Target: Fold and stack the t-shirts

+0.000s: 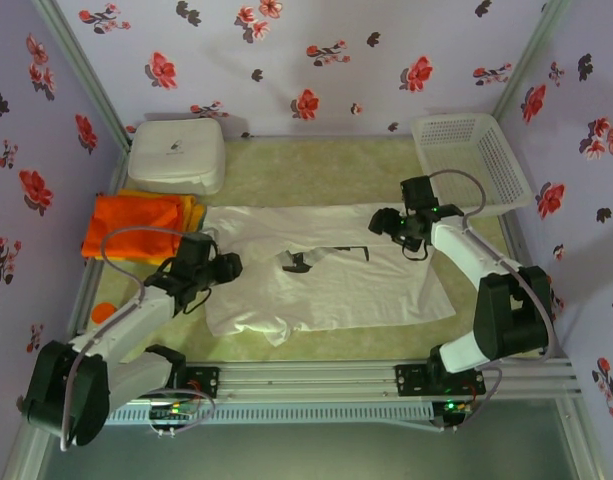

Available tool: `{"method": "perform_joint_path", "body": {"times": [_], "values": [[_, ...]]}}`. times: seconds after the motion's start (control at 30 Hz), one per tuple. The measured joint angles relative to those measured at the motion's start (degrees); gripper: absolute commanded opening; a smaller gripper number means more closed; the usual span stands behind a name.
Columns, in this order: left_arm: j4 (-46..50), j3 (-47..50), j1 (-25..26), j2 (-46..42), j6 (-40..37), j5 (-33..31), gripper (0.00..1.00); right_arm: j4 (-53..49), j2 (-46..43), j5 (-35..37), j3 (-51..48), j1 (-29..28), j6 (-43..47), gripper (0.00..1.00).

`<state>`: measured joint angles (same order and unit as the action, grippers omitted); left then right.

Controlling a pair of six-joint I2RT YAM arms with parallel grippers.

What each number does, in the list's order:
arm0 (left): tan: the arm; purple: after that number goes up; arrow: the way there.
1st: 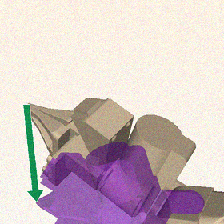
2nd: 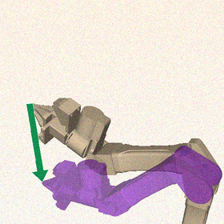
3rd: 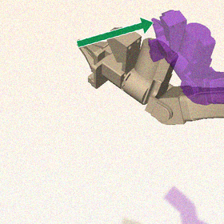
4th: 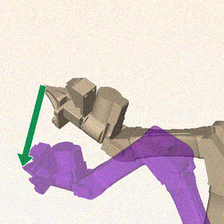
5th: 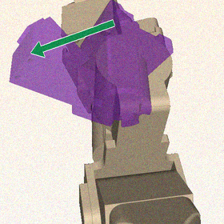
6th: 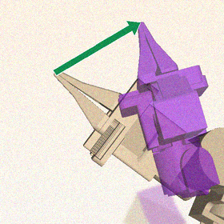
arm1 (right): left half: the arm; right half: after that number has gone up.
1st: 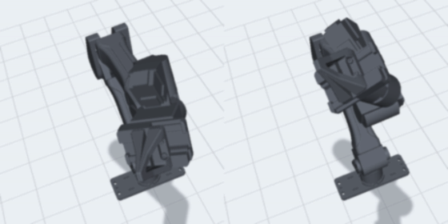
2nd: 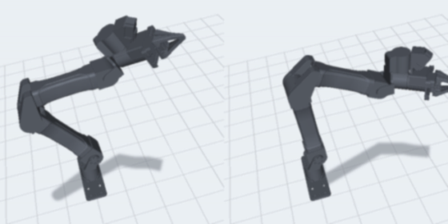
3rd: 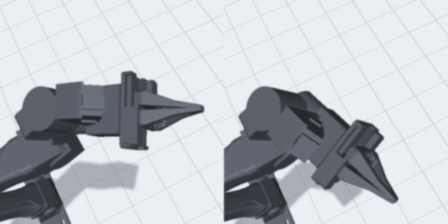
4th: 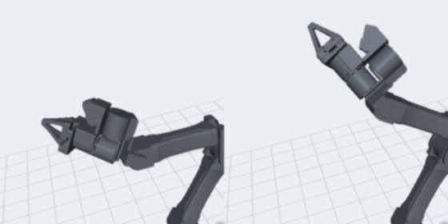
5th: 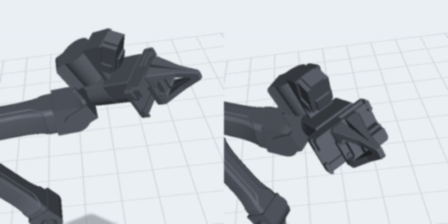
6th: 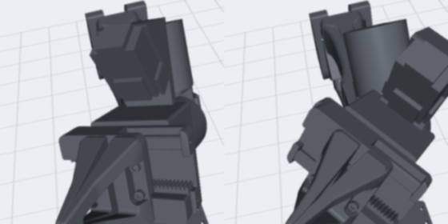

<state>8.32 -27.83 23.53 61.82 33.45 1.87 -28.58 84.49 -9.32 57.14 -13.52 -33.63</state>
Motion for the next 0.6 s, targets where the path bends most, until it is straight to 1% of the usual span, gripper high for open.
{"method": "perform_joint_path", "body": {"times": [0.2, 0.4, 0.6], "values": [[-4.57, 0.0, 0.0, 6.93, -0.92, 0.0, 0.46, -0.02, -0.28, -0.5, 0.0, 0.0, 0.0, 0.75], [-7.89, 0.0, -0.02, 10.49, -1.75, -0.13, 0.46, -0.02, -0.28, -1.44, 0.0, 0.0, 0.02, 0.75], [-9.81, -0.31, -0.02, 14.6, -3.02, -0.39, 0.42, -0.02, -0.28, -1.84, 0.0, 0.09, 0.02, 0.75]]}}
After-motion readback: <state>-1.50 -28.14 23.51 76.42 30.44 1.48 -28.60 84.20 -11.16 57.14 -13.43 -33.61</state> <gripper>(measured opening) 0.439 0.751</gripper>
